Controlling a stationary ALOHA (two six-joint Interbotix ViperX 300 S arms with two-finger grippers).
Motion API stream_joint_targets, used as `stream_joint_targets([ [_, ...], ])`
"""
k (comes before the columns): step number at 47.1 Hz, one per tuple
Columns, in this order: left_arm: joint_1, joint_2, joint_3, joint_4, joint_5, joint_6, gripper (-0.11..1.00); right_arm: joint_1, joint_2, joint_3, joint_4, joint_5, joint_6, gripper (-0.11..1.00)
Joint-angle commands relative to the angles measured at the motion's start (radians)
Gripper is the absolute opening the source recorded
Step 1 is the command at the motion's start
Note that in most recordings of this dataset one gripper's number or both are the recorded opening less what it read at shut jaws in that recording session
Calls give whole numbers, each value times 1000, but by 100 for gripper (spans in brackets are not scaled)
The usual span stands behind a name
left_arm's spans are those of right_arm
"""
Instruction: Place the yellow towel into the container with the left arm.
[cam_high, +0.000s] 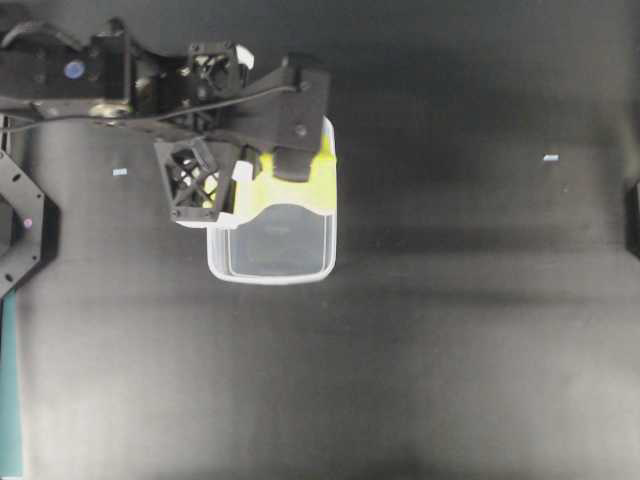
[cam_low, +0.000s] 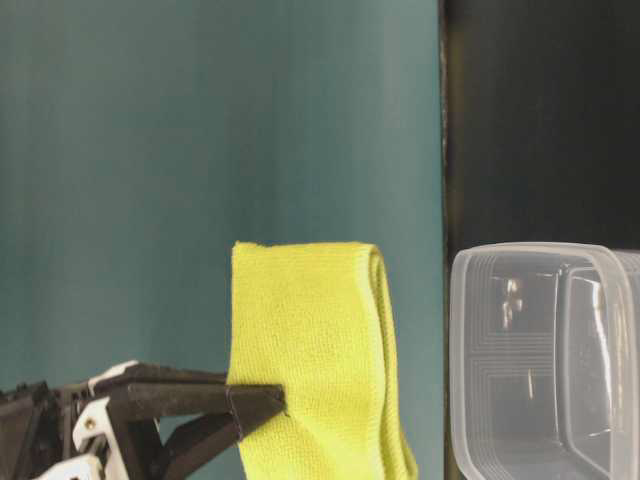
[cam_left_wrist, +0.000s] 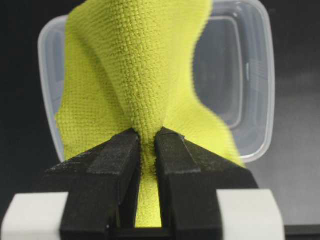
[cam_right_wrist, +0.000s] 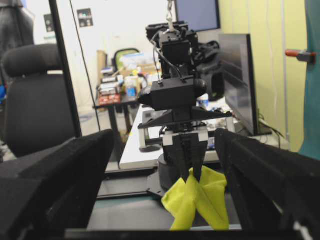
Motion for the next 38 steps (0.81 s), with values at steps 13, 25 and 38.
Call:
stream_joint_targets([
  [13,3,-8,29,3,-100,0,7,-2,17,-11,-2,-18,0,76],
  [25,9,15,86,3,-156,-11,7,-9,17,-11,-2,-21,3,76],
  [38,17,21,120,3,-167,-15,7,-9,17,-11,0,-26,3,76],
])
